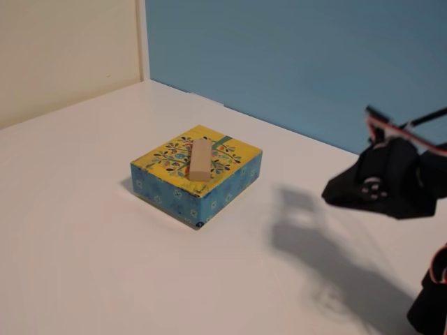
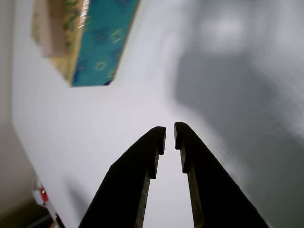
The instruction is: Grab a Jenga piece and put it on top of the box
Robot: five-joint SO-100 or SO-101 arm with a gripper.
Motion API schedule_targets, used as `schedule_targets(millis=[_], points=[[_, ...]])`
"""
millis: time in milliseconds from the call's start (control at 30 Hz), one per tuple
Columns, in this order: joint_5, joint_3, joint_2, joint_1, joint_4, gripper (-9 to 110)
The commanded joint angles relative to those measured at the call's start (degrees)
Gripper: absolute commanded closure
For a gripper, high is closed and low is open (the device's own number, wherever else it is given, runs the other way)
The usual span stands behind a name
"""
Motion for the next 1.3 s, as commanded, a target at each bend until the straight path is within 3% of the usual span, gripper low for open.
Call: schedule_targets(millis=[0,1267], points=[[-1.1,1.6,0.4,2.3,-0.7,101],[-1.3,6.2,0.4,6.2,-2.5,101]])
